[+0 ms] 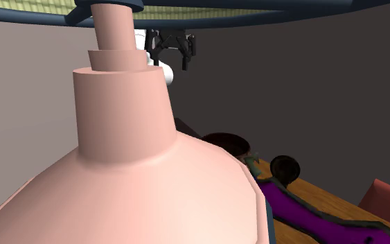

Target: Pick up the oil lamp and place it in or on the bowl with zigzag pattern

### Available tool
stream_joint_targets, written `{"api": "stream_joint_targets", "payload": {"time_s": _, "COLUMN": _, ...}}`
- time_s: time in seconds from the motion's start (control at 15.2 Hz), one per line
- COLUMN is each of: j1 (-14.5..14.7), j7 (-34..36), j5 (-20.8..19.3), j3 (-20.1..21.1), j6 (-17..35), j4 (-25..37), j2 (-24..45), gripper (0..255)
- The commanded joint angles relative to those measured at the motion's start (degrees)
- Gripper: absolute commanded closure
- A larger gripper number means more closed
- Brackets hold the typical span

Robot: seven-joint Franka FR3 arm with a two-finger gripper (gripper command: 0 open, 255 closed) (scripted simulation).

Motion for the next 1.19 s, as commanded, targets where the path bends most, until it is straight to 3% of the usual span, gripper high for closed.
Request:
{"api": "stream_joint_targets", "payload": {"time_s": 0.0, "j1": 0.0, "j7": 0.0, "j5": 0.0, "j3": 0.0, "j6": 0.0, "j4": 0.0, "j2": 0.0, "gripper": 0}}
{"api": "stream_joint_targets", "payload": {"time_s": 0.59, "j1": 2.1, "j7": 4.7, "j5": 0.9, "j3": 5.7, "j6": 16.7, "j4": 0.4, "j2": 13.9, "gripper": 0}}
{"api": "stream_joint_targets", "payload": {"time_s": 1.12, "j1": 2.6, "j7": 10.3, "j5": -2.5, "j3": 10.8, "j6": 28.8, "j4": 5.9, "j2": 29.1, "gripper": 0}}
